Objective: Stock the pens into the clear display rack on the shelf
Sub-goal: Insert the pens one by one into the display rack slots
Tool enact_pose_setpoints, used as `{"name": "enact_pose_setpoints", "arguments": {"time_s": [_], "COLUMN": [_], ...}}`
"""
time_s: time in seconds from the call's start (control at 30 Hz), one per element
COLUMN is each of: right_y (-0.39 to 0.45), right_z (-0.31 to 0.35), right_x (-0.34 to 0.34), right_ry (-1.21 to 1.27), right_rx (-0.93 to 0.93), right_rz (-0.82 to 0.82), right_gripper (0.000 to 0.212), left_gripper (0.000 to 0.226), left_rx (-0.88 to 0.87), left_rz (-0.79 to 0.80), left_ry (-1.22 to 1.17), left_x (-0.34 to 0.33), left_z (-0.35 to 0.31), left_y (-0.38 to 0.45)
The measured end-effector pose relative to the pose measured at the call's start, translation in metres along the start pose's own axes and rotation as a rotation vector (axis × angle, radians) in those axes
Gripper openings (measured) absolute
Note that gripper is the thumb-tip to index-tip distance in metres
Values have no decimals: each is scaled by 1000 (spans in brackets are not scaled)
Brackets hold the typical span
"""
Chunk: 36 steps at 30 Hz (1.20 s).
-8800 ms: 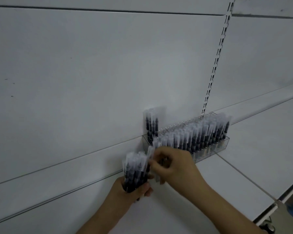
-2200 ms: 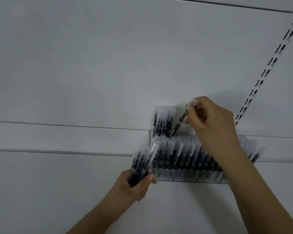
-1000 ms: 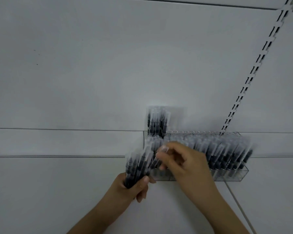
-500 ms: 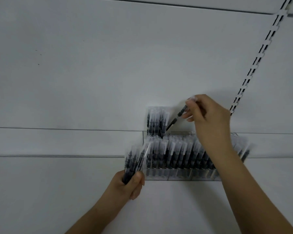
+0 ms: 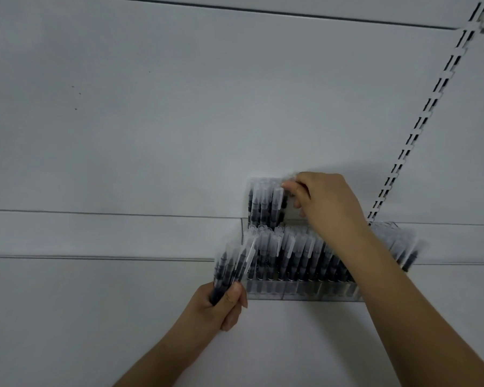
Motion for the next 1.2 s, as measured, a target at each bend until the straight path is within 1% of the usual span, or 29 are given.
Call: {"name": "enact_pose_setpoints", "arguments": {"time_s": [0.1,0.17,0.23,0.3,0.33,0.37,0.4,0.47,0.5,0.57,0.67,0.8,0.83,0.9,0.93,1.03,1.07,1.13,1.2], "right_y": [-3,-7,-12,-22,-31,-41,-53,-78,-88,-102,-110,-111,-110,-103,-97,-77,-70,-56,-43], "right_z": [-4,-4,-3,1,5,11,17,31,35,37,32,32,31,28,26,9,3,-6,-15], "right_x": [-8,-9,-2,13,20,24,20,1,-11,-27,-35,-28,-21,-1,14,66,78,90,88], "right_ry": [-28,-37,-65,-42,6,84,185,371,432,546,729,818,834,843,830,788,771,731,683], "right_rx": [-19,-35,-50,-78,-92,-116,-151,-203,-208,-249,-414,-466,-467,-455,-439,-387,-367,-330,-329], "right_rz": [68,80,40,-73,-125,-137,-91,83,130,126,121,139,121,30,-49,-386,-470,-561,-558], "right_gripper": [38,36,36,36,35,34,34,38,36,28,21,9,8,10,11,9,9,10,10], "left_gripper": [39,39,39,41,42,43,43,40,39,38,37,40,40,41,41,36,36,38,36], "left_rx": [-1,-4,-12,-21,-25,-29,-33,-40,-40,-43,-77,-83,-74,-63,-61,-52,-50,-55,-59], "left_rz": [6,7,9,21,28,35,41,51,55,63,87,88,79,60,55,53,52,49,50], "left_ry": [-4,7,18,21,20,16,14,16,16,19,37,84,81,72,74,71,63,54,52], "left_x": [0,0,0,0,-1,-1,-1,-1,-2,-2,-4,-5,-4,-4,-4,-3,-3,-2,-2], "left_z": [0,0,0,-1,-2,-2,-2,-3,-3,-3,-6,-7,-7,-7,-7,-7,-6,-5,-5], "left_y": [0,0,0,-1,-1,-2,-1,-1,-1,-1,-3,-3,-3,-2,-2,-2,-2,-2,-2]}}
Point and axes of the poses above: each hand's wrist, its own y-axis towards the middle knuckle, its own x-axis out of the back of the hand, z = x × y, the point moved 6 cm from there along y, towards the middle knuckle, and after that the axes turned 9 degrees about -z, right-handed, at the moved point
